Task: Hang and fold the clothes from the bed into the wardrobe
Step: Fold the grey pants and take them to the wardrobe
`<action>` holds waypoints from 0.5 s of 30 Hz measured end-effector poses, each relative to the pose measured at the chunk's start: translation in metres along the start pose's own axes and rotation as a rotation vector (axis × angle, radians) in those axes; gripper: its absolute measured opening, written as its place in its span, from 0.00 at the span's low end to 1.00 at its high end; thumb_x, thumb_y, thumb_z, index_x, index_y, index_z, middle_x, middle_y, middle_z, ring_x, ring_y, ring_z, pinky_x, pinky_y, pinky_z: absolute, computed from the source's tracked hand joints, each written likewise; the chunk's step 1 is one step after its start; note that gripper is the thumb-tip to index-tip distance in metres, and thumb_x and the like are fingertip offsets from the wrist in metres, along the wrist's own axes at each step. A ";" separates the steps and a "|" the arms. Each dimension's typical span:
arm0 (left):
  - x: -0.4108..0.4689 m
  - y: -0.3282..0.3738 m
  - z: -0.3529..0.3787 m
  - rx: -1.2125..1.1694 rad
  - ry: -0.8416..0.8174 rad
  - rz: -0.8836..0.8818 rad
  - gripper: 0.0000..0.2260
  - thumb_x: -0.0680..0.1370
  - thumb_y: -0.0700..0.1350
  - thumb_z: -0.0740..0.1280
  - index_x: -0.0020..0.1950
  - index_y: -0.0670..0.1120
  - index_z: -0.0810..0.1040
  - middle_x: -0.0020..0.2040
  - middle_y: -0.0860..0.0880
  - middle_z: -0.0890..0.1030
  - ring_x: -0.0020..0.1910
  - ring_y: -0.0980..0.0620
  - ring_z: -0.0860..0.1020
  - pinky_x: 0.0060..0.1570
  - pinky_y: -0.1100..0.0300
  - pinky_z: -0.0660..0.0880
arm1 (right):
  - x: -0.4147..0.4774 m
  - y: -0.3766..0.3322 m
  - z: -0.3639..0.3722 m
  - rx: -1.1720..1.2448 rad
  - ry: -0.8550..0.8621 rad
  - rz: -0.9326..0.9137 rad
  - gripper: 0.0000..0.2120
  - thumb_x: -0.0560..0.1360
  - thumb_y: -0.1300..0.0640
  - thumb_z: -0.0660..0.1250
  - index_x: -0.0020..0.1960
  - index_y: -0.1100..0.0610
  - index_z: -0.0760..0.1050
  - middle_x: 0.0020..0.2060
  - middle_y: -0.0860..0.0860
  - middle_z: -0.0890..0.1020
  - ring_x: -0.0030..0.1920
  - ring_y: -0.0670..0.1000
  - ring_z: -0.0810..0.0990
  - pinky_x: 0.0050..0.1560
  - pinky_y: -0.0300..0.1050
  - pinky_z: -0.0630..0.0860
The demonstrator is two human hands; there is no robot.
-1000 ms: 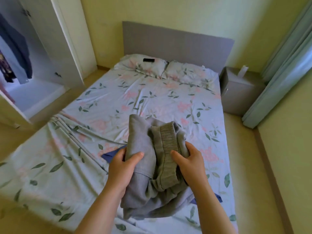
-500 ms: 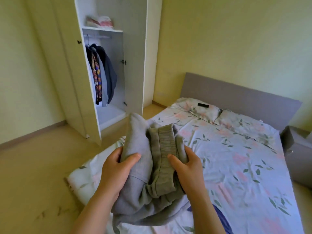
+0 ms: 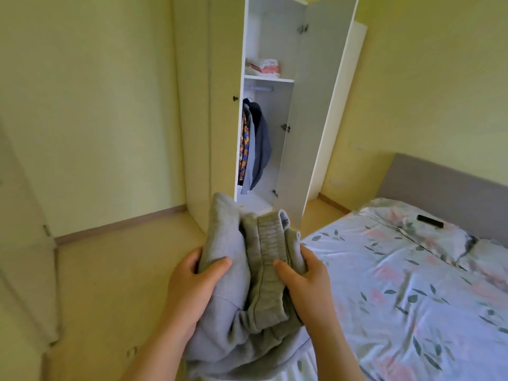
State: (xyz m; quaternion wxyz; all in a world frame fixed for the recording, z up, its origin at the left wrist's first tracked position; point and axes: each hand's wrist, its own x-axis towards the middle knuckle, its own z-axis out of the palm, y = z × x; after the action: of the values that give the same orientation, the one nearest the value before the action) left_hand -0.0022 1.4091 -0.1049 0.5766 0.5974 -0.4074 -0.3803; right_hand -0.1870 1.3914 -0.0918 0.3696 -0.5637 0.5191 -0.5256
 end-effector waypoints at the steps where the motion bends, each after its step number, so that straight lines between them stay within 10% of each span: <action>1: 0.011 0.001 -0.006 0.013 0.022 -0.001 0.03 0.71 0.47 0.74 0.43 0.52 0.82 0.40 0.55 0.85 0.41 0.53 0.82 0.41 0.56 0.76 | 0.013 0.001 0.012 0.004 -0.021 -0.002 0.08 0.72 0.64 0.71 0.43 0.51 0.80 0.38 0.51 0.84 0.42 0.56 0.82 0.43 0.52 0.80; 15: 0.196 -0.013 -0.123 0.042 0.177 -0.044 0.05 0.71 0.48 0.74 0.46 0.52 0.82 0.41 0.53 0.84 0.43 0.52 0.82 0.42 0.54 0.77 | 0.150 0.007 0.214 0.047 -0.223 -0.018 0.11 0.74 0.63 0.70 0.45 0.46 0.80 0.38 0.43 0.85 0.39 0.46 0.84 0.40 0.41 0.82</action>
State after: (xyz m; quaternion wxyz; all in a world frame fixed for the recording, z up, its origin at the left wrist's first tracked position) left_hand 0.1858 1.2747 -0.1096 0.5891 0.6495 -0.3494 -0.3302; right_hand 0.0065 1.2167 -0.1041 0.4335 -0.6146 0.4571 -0.4748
